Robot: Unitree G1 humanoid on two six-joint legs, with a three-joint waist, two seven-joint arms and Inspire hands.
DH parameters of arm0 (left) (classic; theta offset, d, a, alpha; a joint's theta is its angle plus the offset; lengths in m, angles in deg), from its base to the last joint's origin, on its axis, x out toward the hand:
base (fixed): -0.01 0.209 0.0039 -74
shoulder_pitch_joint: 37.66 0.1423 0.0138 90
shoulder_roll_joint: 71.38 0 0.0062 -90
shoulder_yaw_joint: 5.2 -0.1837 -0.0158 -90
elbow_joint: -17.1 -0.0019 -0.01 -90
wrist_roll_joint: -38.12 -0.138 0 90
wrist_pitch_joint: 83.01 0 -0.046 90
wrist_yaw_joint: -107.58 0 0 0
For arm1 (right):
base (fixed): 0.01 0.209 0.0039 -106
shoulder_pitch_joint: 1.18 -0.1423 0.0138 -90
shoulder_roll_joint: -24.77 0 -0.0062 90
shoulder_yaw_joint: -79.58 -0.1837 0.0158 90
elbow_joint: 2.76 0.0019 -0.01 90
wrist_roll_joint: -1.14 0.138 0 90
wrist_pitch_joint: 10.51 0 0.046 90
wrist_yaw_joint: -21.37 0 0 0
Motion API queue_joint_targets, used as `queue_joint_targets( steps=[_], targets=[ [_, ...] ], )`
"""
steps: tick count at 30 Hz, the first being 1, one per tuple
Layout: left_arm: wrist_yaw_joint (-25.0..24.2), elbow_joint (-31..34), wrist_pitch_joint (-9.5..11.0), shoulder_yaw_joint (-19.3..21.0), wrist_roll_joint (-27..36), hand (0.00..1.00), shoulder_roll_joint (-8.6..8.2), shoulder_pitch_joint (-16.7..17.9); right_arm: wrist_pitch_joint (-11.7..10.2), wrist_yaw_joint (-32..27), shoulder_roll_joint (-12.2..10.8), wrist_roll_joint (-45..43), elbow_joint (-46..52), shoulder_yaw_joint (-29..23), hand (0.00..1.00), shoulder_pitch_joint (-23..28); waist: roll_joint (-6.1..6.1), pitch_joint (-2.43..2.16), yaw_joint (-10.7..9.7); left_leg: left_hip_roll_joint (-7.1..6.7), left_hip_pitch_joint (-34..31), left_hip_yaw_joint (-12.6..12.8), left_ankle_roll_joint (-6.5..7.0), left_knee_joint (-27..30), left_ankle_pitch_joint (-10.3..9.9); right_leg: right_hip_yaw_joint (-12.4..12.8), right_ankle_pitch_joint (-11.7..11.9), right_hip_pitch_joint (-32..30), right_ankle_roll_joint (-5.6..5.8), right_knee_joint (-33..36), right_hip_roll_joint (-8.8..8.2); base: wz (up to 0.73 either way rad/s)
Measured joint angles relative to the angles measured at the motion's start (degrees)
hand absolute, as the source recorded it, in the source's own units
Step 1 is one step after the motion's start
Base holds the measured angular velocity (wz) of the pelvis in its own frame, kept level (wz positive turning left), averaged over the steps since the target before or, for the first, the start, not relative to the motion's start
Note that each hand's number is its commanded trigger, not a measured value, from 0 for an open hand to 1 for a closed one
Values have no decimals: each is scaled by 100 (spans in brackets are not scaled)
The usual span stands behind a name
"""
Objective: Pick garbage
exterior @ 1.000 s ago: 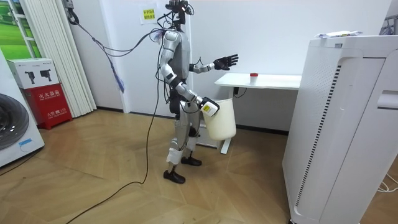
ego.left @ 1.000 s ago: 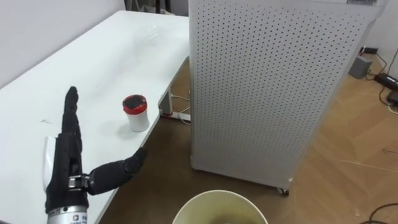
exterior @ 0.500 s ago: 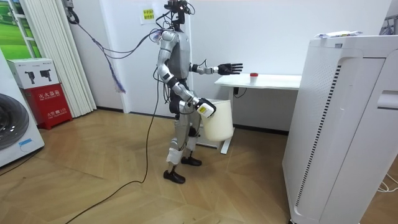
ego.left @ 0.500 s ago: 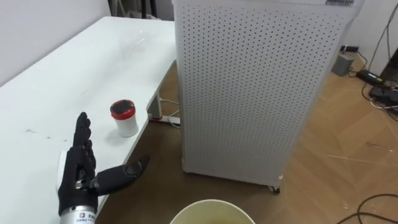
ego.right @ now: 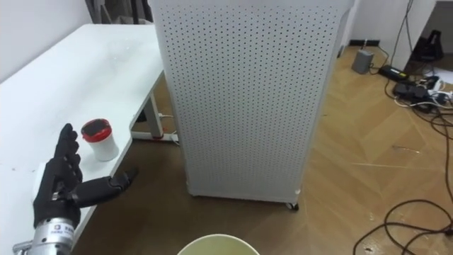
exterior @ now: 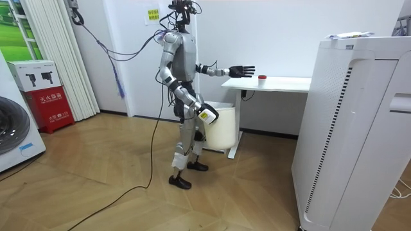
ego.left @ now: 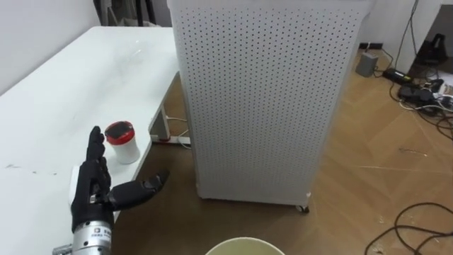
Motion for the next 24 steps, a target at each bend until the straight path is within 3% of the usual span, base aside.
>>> queue_joint_targets(
  steps=[7, 14, 20, 24],
  targets=[
    [116, -17, -104, 11, 21, 0, 4, -18, 4, -132, -1, -160, -1, -2, 100, 15, 19, -17, -22, 41, 4, 52, -1, 18, -2, 60, 36, -50, -9, -8, 26, -5],
    [346, -367, -202, 54, 174, 0, 6, -331, 125, -256, -1, -417, -1, -1, 100, 44, 48, -40, -29, 49, -2, 53, -2, 29, 1, 62, 50, -58, -14, -5, 32, 0],
    [356, -522, -274, 448, 172, 0, 12, -732, 126, -247, -18, -480, -2, -2, 100, 68, 47, -39, -32, 59, -13, 80, -1, 26, -1, 104, 68, -76, -13, -9, 40, -2],
    [349, -534, -274, 589, 172, 0, 120, -815, 126, -246, -27, -480, -1, -2, 100, 143, 45, -37, -24, 61, -12, 110, 2, 11, -3, 190, 71, -105, -7, 1, 43, -6]
  ],
)
